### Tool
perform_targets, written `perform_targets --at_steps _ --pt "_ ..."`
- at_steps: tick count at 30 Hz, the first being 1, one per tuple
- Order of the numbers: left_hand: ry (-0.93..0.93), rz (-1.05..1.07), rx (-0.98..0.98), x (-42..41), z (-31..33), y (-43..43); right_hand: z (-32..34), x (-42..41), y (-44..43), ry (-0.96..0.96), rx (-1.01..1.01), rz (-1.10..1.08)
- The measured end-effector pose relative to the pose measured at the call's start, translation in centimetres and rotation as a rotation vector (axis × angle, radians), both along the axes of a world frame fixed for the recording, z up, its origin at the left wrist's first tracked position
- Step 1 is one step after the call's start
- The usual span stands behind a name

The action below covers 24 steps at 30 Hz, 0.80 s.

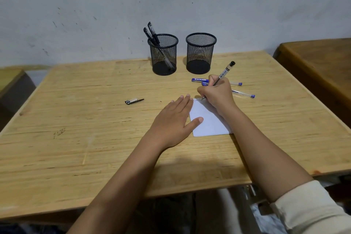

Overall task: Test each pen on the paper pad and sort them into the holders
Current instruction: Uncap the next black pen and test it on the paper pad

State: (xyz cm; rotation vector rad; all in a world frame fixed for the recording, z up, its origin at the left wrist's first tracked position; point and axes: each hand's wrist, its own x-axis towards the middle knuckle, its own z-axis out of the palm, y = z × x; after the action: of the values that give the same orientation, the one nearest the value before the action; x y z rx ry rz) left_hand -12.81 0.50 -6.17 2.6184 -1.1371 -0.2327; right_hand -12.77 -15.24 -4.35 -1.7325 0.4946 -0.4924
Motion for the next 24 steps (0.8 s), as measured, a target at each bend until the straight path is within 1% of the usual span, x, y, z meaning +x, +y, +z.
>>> perform_targets --at_steps 5,24 --pt "0.006 -0.002 -0.006 -0.03 0.00 0.03 -0.06 -0.10 0.03 -0.024 0.001 -0.019" --pt "0.012 -0.005 -0.019 -0.18 0.13 0.06 0.56 -0.43 0.40 0.022 -0.033 -0.031"
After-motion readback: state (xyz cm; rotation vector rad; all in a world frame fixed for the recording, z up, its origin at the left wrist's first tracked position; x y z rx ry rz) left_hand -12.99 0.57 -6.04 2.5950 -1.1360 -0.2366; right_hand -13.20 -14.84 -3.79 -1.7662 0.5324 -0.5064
